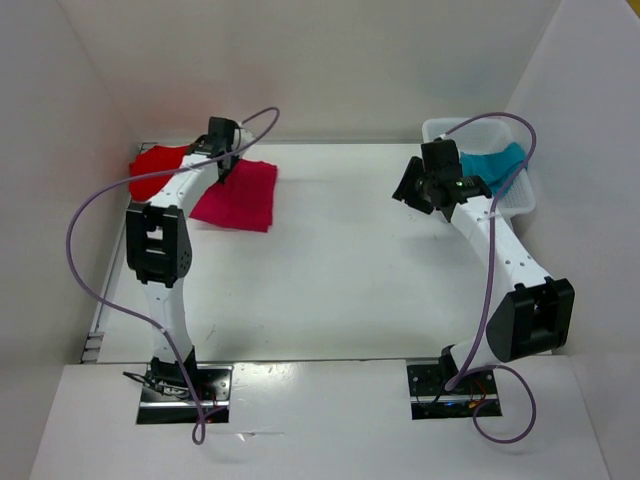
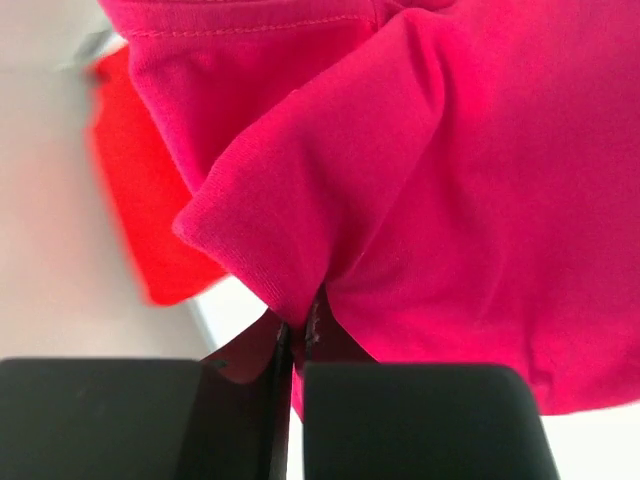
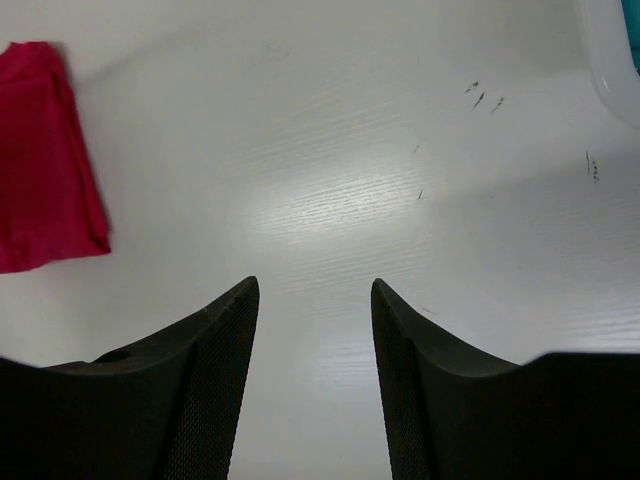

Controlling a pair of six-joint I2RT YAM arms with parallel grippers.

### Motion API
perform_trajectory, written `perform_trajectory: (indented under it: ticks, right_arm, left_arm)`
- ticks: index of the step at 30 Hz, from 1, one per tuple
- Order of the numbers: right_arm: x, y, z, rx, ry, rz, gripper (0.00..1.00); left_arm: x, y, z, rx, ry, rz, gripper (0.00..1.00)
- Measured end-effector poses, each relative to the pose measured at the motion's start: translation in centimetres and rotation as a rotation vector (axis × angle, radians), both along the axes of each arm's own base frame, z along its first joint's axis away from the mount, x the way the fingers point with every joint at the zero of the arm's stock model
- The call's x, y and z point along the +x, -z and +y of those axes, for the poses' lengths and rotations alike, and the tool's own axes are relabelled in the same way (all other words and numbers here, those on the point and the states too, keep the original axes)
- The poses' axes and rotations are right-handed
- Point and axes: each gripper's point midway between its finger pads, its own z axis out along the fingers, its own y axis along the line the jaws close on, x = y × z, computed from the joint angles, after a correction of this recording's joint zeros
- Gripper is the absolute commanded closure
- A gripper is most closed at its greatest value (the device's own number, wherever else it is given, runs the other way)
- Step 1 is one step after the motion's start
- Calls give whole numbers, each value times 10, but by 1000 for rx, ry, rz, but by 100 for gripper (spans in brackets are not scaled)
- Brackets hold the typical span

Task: Fold and stack the t-shirts
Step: Put the neatly folded tshirt into the corner of the board with the left arm

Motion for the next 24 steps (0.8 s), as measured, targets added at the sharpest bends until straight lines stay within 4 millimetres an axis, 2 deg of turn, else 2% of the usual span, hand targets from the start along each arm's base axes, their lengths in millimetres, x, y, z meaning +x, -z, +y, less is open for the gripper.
perform_trajectory:
  ticks: [5, 11, 14, 16, 18, 24]
  right_arm:
    - [0, 0, 0, 0, 0, -1, 45]
    - [0, 0, 0, -4, -5, -1, 45]
    - [0, 1, 0, -10, -11, 0, 45]
    - [0, 2, 0, -12, -12, 3, 45]
    - [1, 4, 0, -16, -14, 9, 45]
    - [2, 9, 0, -26, -20, 34, 45]
  left_arm:
    - [17, -42, 57, 46, -87, -95, 100]
    - [35, -101, 100, 58, -150, -227, 100]
    - [42, -118, 118, 57, -180, -273, 100]
    - [47, -116, 129, 54, -196, -275, 100]
    - [53, -105, 141, 48, -208, -259, 100]
    - [59, -53, 186, 24, -267, -165, 100]
